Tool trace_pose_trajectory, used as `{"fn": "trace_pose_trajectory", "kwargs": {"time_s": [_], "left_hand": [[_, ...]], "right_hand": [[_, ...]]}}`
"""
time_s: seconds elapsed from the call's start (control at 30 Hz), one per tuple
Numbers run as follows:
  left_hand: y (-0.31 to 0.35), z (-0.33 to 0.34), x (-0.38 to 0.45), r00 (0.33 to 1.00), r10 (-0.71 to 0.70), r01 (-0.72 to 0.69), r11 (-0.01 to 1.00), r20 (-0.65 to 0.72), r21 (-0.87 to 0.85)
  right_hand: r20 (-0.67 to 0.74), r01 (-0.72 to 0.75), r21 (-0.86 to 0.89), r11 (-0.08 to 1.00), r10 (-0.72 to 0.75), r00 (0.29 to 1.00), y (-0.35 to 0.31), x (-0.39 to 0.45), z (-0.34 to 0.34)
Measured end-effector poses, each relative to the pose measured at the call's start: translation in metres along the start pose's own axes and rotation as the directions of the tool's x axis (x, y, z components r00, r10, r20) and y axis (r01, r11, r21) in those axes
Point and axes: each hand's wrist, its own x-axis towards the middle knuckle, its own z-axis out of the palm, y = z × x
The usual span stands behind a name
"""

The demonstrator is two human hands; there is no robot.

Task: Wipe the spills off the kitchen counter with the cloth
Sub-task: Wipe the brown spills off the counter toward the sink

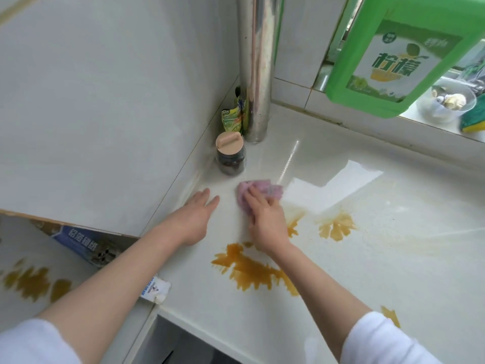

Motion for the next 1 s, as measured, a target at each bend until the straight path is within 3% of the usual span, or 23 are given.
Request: {"fn": "trace_pose_trajectory", "kwargs": {"time_s": [0.1, 0.17, 0.2, 0.27, 0.3, 0.37, 0.43, 0.5, 0.57, 0.63, 0.7, 0.77, 0.83, 0.9, 1.0], "left_hand": [[-0.001, -0.007, 0.003, 0.999, -0.005, 0.009, 0.994, 0.041, -0.108], [-0.006, -0.010, 0.006, 0.996, 0.008, 0.008, 0.983, 0.090, -0.182], [-0.008, -0.011, 0.007, 0.994, 0.008, 0.015, 0.977, 0.107, -0.211], [-0.011, -0.011, 0.010, 0.992, 0.005, 0.027, 0.967, 0.123, -0.252], [-0.011, -0.011, 0.011, 0.991, 0.002, 0.034, 0.963, 0.131, -0.266], [-0.009, -0.012, 0.011, 0.990, -0.011, 0.050, 0.961, 0.143, -0.273], [-0.008, -0.011, 0.011, 0.990, -0.027, 0.066, 0.954, 0.135, -0.292], [-0.010, -0.010, 0.011, 0.992, -0.030, 0.070, 0.942, 0.125, -0.329], [-0.014, -0.011, 0.012, 0.994, -0.026, 0.062, 0.935, 0.107, -0.348], [-0.017, -0.012, 0.013, 0.993, 0.000, 0.041, 0.936, 0.118, -0.348], [-0.019, -0.010, 0.011, 0.993, 0.027, 0.014, 0.942, 0.116, -0.336], [-0.015, -0.009, 0.008, 0.996, 0.035, -0.003, 0.938, 0.088, -0.347], [-0.009, -0.009, 0.004, 0.999, 0.038, -0.028, 0.935, 0.021, -0.354], [-0.009, -0.007, 0.003, 0.998, 0.039, -0.052, 0.933, -0.041, -0.355], [-0.009, -0.006, 0.000, 0.998, 0.047, -0.054, 0.952, -0.032, -0.301]], "right_hand": [[0.245, 0.290, 0.157, 0.944, -0.322, 0.914, -0.019, -0.036, 0.006], [0.416, 0.272, 0.248, 0.930, -0.356, 0.837, -0.013, -0.047, -0.010], [0.446, 0.201, 0.232, 0.952, -0.288, 0.847, -0.006, -0.044, -0.019], [0.357, 0.019, 0.153, 0.988, -0.073, 0.931, 0.014, -0.029, -0.032], [0.239, -0.098, 0.143, 0.985, 0.062, 0.969, 0.022, -0.021, -0.035], [0.013, -0.258, 0.112, 0.960, 0.258, 0.966, 0.018, -0.015, -0.027], [-0.026, -0.181, -0.011, 0.983, 0.181, 0.983, -0.010, -0.020, -0.001], [0.086, 0.076, -0.011, 0.997, -0.074, 0.993, -0.041, -0.036, 0.027], [0.282, 0.304, 0.140, 0.942, -0.332, 0.900, -0.065, -0.057, 0.041], [0.405, 0.375, 0.253, 0.892, -0.449, 0.796, -0.068, -0.068, 0.036], [0.407, 0.211, 0.258, 0.943, -0.304, 0.861, -0.062, -0.060, 0.024], [0.237, -0.010, 0.197, 0.980, -0.038, 0.971, -0.046, -0.040, 0.017], [0.036, -0.132, 0.109, 0.985, 0.128, 0.991, -0.048, -0.026, 0.024], [-0.036, -0.086, 0.086, 0.993, 0.089, 0.995, -0.074, -0.027, 0.050], [0.125, 0.195, 0.123, 0.973, -0.210, 0.970, -0.115, -0.067, 0.082]]}}
